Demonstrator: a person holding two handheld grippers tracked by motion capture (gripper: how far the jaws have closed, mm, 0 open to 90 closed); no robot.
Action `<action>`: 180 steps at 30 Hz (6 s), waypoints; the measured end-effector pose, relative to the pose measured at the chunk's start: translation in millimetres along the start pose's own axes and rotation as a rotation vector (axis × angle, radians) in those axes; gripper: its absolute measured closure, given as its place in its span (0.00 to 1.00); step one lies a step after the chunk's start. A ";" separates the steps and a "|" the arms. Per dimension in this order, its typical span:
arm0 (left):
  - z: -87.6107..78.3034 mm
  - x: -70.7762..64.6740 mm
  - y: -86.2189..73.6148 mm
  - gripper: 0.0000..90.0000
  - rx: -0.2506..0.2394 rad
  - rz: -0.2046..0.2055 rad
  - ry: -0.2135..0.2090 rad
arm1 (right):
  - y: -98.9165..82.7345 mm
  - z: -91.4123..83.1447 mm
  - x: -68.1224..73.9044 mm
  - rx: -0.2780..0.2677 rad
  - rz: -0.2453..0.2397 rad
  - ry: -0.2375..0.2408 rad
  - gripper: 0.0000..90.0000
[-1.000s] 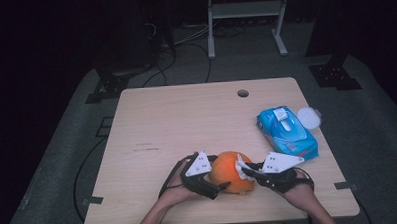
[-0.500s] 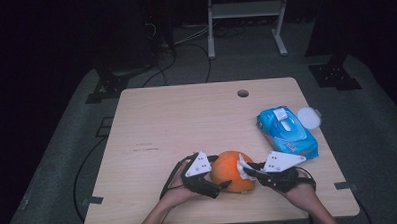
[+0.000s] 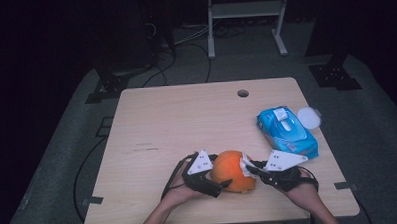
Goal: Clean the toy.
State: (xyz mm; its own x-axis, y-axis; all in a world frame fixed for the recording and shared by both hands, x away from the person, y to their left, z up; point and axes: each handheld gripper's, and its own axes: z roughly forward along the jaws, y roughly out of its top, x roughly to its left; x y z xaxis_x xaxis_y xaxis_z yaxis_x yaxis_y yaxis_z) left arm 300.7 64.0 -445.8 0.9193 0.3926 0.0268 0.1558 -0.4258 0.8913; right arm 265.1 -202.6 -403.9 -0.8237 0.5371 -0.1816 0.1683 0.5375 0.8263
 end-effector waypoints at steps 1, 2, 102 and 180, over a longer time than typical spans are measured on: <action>-0.8 -1.3 0.6 0.16 -0.003 0.001 0.000 | 1.3 -0.4 2.0 -0.003 -0.006 -0.003 0.88; -0.8 -1.3 0.6 0.19 -0.003 0.001 0.000 | 3.6 -0.1 5.3 -0.006 -0.013 0.000 0.88; -10.0 6.4 -2.0 0.28 -0.031 0.048 -0.021 | -3.1 9.9 9.0 0.034 -0.073 0.043 0.88; -15.0 19.8 -11.5 0.25 -0.032 -0.097 0.011 | -24.2 18.5 -8.2 0.023 0.084 0.031 0.87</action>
State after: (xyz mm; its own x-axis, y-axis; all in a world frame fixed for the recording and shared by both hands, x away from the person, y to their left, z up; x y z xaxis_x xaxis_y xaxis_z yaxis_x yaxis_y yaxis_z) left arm 311.6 88.9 -448.8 0.8964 0.4397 -0.0551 0.2318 -0.3592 0.9040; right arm 277.9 -208.1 -432.3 -0.8224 0.5608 -0.0957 0.2496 0.5068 0.8252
